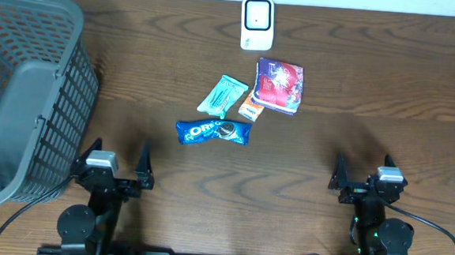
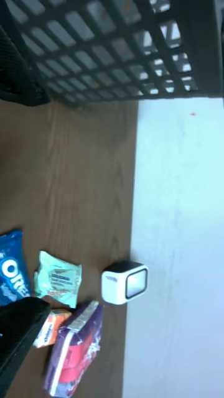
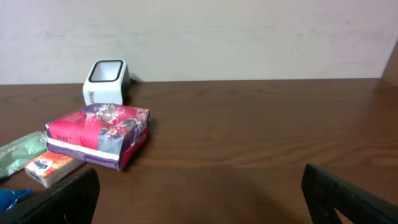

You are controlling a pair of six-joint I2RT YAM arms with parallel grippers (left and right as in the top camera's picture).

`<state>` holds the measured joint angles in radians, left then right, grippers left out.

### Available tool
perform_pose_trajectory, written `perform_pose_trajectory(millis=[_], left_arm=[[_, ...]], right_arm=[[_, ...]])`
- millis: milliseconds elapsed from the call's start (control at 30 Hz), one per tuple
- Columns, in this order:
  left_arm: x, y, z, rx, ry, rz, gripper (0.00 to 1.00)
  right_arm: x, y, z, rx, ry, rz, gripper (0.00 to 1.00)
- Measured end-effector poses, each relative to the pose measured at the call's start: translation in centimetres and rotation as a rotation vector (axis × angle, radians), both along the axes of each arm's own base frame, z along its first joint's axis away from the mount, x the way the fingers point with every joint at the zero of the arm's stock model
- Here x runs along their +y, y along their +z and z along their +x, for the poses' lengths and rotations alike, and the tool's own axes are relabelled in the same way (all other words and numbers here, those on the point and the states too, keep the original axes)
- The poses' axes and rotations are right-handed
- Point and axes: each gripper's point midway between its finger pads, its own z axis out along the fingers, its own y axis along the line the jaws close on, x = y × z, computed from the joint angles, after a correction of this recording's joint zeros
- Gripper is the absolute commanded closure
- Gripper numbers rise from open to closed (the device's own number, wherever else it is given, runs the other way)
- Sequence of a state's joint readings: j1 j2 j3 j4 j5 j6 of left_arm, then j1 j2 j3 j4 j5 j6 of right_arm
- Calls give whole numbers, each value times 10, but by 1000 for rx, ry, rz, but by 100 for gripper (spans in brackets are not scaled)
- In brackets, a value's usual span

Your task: Scan the item barcode

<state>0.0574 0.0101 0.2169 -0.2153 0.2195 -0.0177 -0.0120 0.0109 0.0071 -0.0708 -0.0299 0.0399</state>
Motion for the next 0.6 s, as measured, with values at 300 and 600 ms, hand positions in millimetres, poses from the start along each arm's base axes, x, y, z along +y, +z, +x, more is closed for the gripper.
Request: perform_pose_trajectory(millis=[300,600], left_arm=[[-3,-3,3,-16,-19,-1,2],[-16,-6,1,-1,-76,-2,2]], right_arm=[[0,0,0,0,0,0,1],[0,0,0,0,0,0,1]])
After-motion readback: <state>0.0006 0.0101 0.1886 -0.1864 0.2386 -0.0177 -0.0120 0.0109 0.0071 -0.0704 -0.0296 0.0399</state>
